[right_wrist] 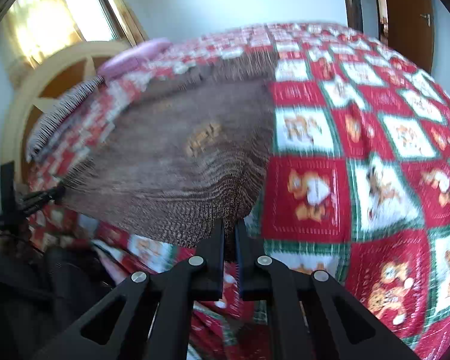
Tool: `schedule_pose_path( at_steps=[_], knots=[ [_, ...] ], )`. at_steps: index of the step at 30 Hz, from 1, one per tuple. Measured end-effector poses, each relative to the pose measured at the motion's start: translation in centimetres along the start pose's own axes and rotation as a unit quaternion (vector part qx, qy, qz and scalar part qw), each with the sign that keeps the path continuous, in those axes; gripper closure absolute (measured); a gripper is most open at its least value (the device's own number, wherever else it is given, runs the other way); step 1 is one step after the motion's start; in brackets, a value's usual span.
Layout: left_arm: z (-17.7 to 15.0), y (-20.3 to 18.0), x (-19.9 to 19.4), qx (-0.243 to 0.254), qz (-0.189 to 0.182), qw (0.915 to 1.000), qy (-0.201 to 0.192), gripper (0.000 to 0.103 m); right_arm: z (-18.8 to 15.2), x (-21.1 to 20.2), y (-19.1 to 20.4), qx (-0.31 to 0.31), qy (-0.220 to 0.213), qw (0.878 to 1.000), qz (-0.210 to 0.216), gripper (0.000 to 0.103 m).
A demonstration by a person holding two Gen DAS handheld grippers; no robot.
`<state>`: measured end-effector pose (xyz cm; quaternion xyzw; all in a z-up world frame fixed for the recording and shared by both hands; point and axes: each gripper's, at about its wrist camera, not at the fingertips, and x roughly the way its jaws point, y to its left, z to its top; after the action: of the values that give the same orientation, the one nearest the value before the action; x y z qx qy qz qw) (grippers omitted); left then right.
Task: Fold small clothes
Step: 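Grasp the sweater hem with the left gripper while the right gripper grasps the hem, then lift the held hem with both grippers and fold it over toward the collar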
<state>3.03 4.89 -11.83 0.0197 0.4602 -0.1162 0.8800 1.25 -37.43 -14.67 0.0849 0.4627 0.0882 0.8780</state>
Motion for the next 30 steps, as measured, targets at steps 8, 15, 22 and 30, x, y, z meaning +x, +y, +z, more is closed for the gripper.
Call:
schedule_pose_path(
  at_steps=[8,15,22,30],
  knots=[
    [0.2,0.6,0.0,-0.001,0.012,0.9999,-0.011,0.095,0.4,-1.4,-0.6,0.012,-0.031,0.999,0.038,0.098],
    [2.6,0.1,-0.5,0.052,0.069,0.9949,-0.052,0.095,2.1,-3.1,-0.9,0.038,-0.095,0.993,0.065,0.098],
    [3.7,-0.4,1.8,0.083,0.070,0.9941,0.009,0.095,4.4,-2.2,-1.7,0.057,-0.091,0.994,0.027,0.098],
    [6.7,0.4,-1.6,0.082,0.094,0.9899,-0.068,0.095,7.1,-3.9,0.5,0.011,-0.131,0.991,0.026,0.098]
  ],
)
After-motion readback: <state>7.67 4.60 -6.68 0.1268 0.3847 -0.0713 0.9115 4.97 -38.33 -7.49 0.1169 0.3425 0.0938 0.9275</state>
